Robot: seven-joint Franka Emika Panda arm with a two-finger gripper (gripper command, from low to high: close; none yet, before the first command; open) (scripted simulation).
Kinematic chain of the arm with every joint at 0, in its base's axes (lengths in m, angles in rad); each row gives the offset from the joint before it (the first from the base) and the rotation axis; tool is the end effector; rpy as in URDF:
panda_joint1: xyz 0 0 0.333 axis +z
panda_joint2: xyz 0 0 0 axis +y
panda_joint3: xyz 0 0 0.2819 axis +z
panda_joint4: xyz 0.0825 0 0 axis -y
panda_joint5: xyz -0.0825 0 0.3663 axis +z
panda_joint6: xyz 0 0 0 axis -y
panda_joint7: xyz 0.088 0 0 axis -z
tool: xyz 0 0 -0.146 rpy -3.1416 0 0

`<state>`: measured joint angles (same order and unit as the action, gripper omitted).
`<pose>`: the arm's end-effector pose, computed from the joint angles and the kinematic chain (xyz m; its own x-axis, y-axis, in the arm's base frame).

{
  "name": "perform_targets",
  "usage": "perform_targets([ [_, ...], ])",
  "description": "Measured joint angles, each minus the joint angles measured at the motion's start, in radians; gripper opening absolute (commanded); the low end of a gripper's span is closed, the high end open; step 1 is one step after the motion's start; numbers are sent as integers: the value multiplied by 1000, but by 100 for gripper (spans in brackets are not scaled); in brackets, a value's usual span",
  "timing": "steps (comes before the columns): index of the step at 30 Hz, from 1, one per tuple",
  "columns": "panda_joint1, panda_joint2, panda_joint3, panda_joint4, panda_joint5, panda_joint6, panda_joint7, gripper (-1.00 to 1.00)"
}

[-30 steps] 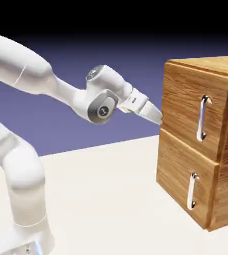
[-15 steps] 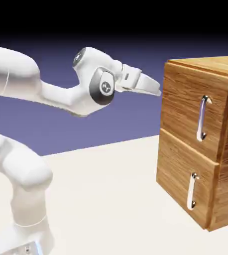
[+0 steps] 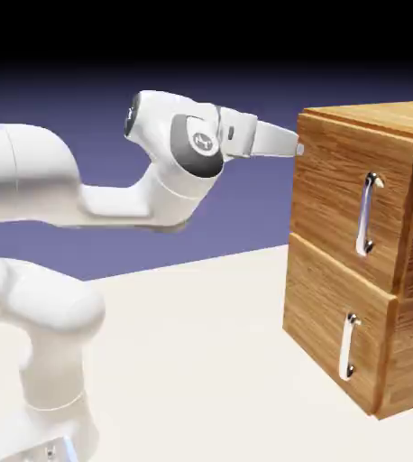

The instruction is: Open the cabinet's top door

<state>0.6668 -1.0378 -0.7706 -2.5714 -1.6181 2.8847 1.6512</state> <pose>0.3866 -0.0385 0.5698 0.2238 -0.5876 0.7776 -0.0905 -0.8069 -0.5837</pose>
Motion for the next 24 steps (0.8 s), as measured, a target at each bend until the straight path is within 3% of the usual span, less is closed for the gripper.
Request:
perform_targets([
  [24,422,-302,-497,154,-1044,-98,587,0],
])
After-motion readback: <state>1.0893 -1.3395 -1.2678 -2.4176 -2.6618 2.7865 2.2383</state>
